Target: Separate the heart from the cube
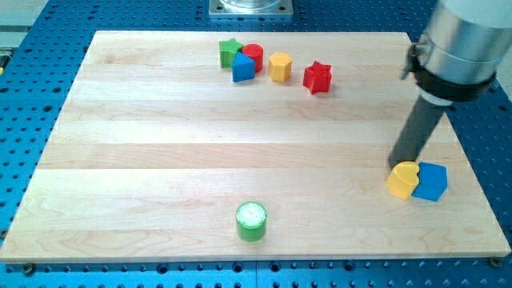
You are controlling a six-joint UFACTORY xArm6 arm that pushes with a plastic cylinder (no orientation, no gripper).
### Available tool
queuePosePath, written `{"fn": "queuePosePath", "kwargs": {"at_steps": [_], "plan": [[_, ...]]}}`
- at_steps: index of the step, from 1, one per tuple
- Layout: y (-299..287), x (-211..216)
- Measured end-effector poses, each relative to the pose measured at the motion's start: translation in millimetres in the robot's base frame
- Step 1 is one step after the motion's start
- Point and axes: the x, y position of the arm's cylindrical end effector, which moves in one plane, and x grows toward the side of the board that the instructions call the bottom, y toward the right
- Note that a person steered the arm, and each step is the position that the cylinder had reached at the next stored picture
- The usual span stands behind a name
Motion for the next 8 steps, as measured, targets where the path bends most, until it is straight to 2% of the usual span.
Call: {"fn": "queuePosePath", "kwargs": {"at_steps": [2, 3, 4, 5, 7, 8], "plan": [[35.2, -2.3], [24.8, -10.3], [-18.5, -11.6], [-13.1, 17.3], [26.5, 38.3], [49.8, 18.9]]}}
